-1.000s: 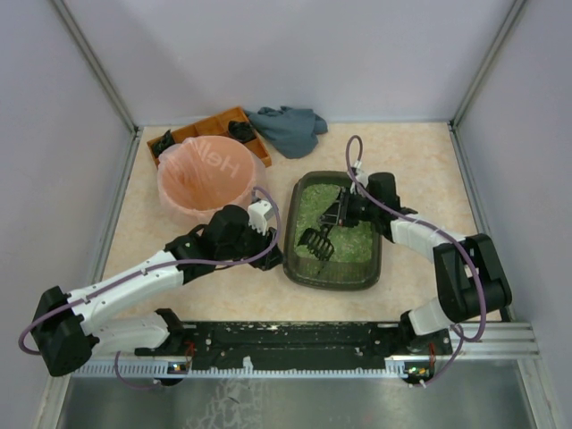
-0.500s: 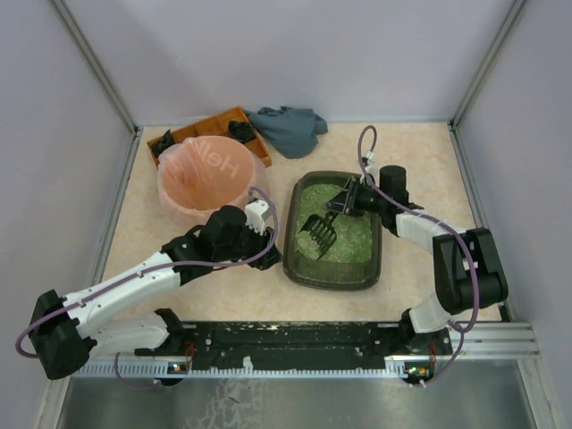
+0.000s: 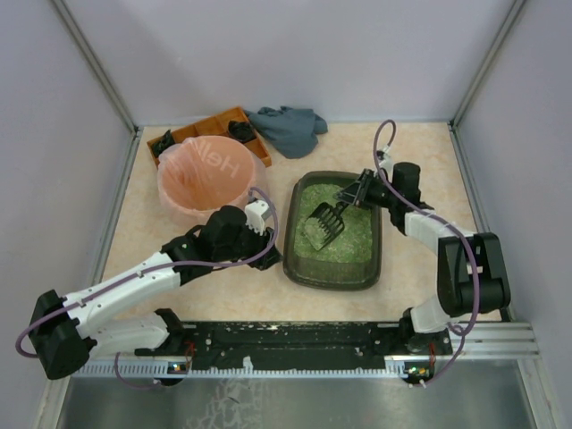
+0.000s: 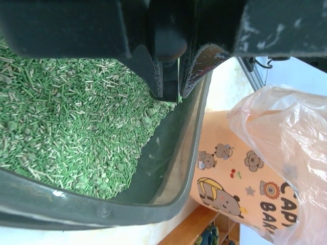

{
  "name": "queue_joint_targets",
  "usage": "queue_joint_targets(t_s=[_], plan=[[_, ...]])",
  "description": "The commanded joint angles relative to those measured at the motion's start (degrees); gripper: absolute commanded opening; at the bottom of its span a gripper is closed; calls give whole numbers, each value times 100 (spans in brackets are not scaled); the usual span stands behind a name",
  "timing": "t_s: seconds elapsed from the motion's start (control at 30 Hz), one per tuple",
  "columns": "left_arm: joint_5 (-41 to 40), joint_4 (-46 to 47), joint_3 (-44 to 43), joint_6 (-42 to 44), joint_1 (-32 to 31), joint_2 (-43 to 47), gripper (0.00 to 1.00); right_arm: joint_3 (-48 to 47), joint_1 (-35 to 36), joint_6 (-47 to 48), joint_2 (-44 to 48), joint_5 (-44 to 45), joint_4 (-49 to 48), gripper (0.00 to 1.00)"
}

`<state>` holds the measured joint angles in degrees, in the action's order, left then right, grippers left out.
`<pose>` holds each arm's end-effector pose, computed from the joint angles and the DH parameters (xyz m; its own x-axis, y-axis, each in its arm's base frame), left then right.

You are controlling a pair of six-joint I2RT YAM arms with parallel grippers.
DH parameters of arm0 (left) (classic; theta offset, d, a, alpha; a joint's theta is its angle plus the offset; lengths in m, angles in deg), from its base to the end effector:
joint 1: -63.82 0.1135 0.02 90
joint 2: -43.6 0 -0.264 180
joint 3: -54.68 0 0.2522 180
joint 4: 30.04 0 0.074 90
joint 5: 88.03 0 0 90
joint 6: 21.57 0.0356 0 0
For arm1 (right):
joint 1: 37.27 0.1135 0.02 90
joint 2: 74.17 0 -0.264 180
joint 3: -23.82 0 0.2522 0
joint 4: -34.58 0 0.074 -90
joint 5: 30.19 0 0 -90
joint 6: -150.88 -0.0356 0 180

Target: Clean the litter box

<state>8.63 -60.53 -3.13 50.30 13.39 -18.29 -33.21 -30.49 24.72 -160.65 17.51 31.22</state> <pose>0.1479 -0.1855 0.2664 -0.6007 0.2417 -0.7621 0.6730 0.6675 -0.3188 0.3085 0.0608 0.2089 -0.7583 0.3493 -0.5505 -0.2974 0.5660 0.7689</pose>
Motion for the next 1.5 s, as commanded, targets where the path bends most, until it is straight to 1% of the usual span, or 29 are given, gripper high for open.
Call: queue_joint_targets(t_s=[0.0, 0.23, 0.37, 0.53, 0.67, 0.73, 0.77, 0.83, 0.87, 0.93, 1.0, 1.03, 1.07, 1.13, 1.17, 1.2, 1.27, 1.3, 1.4, 1.43, 1.47], plan=[[-44, -1, -65, 56, -22, 63, 48, -38, -116, -149, 546, 188, -355, 0], [-78, 21, -91, 47, -20, 88, 49, 547, -256, -776, 1185, 542, -700, 0], [-104, 10, -111, 47, -23, 130, 49, 1023, -546, -1258, 1618, 698, -1034, 0], [-94, 54, -199, 42, -16, 208, 49, 1775, -1203, -2299, 2103, 743, -1751, 0], [-118, 108, -373, 101, -16, 285, 50, 2306, -1357, -3108, 2388, 1000, -2250, 0], [-230, 92, -491, 142, -12, 306, 51, 2346, -1313, -3176, 2391, 870, -2441, 0], [-365, 87, -631, 213, -13, 298, 53, 2282, -1502, -3050, 2411, 563, -2384, 0], [-437, 33, -766, 279, -11, 255, 54, 2487, -1839, -3123, 2698, 791, -2101, 0], [-470, -8, -841, 303, -6, 227, 55, 2611, -1923, -3244, 2791, 934, -2127, 0], [-526, -48, -903, 335, -2, 187, 56, 2610, -1763, -3355, 2730, 906, -2407, 0], [-586, -25, -927, 354, 5, 169, 57, 2425, -1500, -3223, 2495, 538, -2678, 0], [-594, -8, -946, 356, 18, 157, 57, 2424, -1513, -3217, 2451, 429, -2778, 0], [-588, -10, -986, 354, 30, 134, 58, 2506, -1721, -3267, 2501, 436, -2751, 0], [-601, -50, -1080, 364, 41, 127, 58, 2796, -2036, -3538, 2715, 723, -2670, 0], [-627, -64, -1113, 363, 43, 139, 58, 2842, -2010, -3580, 2767, 818, -2664, 0], [-649, -55, -1126, 376, 53, 156, 59, 2766, -1839, -3522, 2748, 787, -2671, 0], [-674, -31, -1144, 400, 116, 157, 59, 2554, -1548, -3245, 2609, 540, -2681, 0], [-667, -28, -1167, 417, 156, 133, 59, 2528, -1568, -3217, 2596, 493, -2685, 0], [-639, -152, -1335, 458, 239, 77, 59, 2923, -2138, -3530, 2901, 786, -2559, 0], [-646, -162, -1345, 466, 251, 91, 59, 2940, -2122, -3580, 2923, 813, -2632, 0], [-654, -138, -1332, 476, 272, 114, 59, 2839, -1958, -3510, 2865, 722, -2694, 0]])
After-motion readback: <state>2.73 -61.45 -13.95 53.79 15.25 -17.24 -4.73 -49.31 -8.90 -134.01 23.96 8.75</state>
